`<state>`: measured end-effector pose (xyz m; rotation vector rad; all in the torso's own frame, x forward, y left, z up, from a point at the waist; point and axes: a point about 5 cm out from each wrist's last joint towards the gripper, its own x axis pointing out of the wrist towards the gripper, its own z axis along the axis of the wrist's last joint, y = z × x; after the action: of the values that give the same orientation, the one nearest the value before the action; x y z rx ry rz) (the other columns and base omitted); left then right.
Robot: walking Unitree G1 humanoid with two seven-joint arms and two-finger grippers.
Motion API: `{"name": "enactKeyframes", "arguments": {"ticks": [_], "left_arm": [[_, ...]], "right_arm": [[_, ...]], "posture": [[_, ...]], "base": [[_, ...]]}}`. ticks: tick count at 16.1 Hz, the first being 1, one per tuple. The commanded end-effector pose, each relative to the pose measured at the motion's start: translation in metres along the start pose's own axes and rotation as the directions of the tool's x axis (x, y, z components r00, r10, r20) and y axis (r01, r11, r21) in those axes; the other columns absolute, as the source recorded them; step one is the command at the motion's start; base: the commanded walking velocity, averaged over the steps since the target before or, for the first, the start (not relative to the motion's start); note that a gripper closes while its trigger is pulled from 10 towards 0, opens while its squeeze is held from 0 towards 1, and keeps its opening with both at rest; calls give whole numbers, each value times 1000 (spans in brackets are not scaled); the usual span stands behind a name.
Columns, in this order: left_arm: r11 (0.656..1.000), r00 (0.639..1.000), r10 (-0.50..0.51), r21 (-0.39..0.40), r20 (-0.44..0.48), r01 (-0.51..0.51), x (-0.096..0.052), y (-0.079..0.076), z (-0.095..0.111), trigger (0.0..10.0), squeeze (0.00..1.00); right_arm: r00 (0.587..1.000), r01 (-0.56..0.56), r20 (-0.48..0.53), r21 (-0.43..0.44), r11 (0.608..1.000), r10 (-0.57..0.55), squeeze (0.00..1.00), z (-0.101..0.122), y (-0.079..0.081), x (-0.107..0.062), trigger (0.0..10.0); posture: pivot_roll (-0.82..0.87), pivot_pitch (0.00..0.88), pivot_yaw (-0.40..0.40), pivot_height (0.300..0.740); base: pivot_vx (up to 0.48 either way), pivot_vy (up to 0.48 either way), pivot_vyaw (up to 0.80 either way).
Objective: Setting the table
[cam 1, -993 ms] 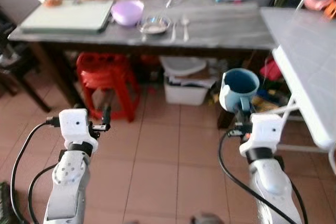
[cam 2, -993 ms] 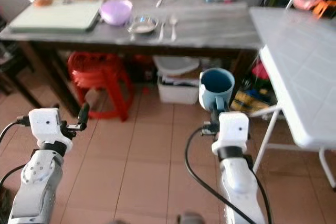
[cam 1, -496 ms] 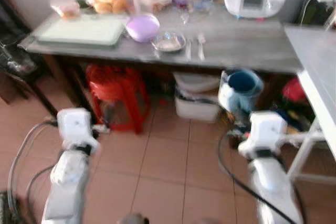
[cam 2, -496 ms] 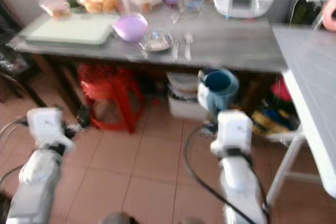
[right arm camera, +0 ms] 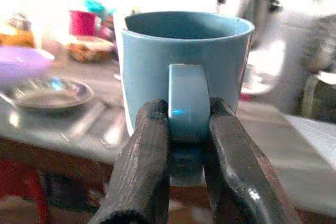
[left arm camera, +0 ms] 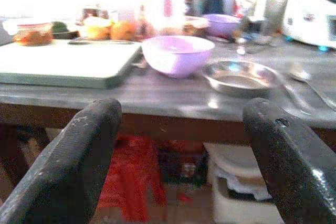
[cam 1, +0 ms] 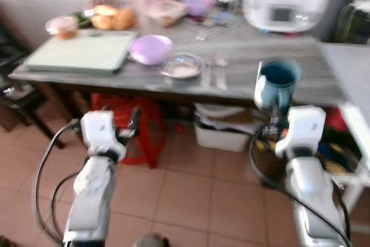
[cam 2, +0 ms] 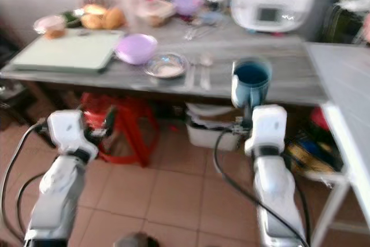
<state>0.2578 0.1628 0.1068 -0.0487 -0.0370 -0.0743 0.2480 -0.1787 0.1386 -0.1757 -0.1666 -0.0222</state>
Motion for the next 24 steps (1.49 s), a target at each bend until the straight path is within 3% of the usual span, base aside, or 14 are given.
{"name": "enactKeyframes", "arguments": {"ticks": [1, 15, 17, 20, 24], "left_arm": [[1000, 1000, 6, 3, -9, -6, 0, 3, -1, 10000, 0], [1000, 1000, 27, 1, 12, -27, 0, 6, 3, 10000, 0], [998, 998, 62, -12, 27, -62, -1, 10, 7, 10000, 0], [986, 986, 155, 51, 67, -159, -7, 27, 15, 10000, 0], [985, 983, 161, 50, 93, -166, -7, 30, 23, 10000, 0]], "right_arm": [[1000, -5, -10, 1, 1000, 5, 0, -2, 0, -1, 10000], [999, -34, 31, -4, 999, 34, 0, 5, 3, 7, 10000], [998, -45, 38, -2, 999, 45, 0, 6, 4, 8, 10000], [998, -50, 46, -5, 999, 50, 0, 7, 4, 9, 10000], [997, -62, 46, 8, 998, 61, 0, 6, 4, 9, 10000]], "posture": [[-17, 0, 39, 740], [-10, 0, 35, 740], [-7, 0, 34, 740], [-6, 0, 38, 740], [6, 0, 36, 740]], "base": [[480, 0, 0], [426, 0, -31], [0, 0, 238], [0, 0, 573], [0, 0, 652]]}}
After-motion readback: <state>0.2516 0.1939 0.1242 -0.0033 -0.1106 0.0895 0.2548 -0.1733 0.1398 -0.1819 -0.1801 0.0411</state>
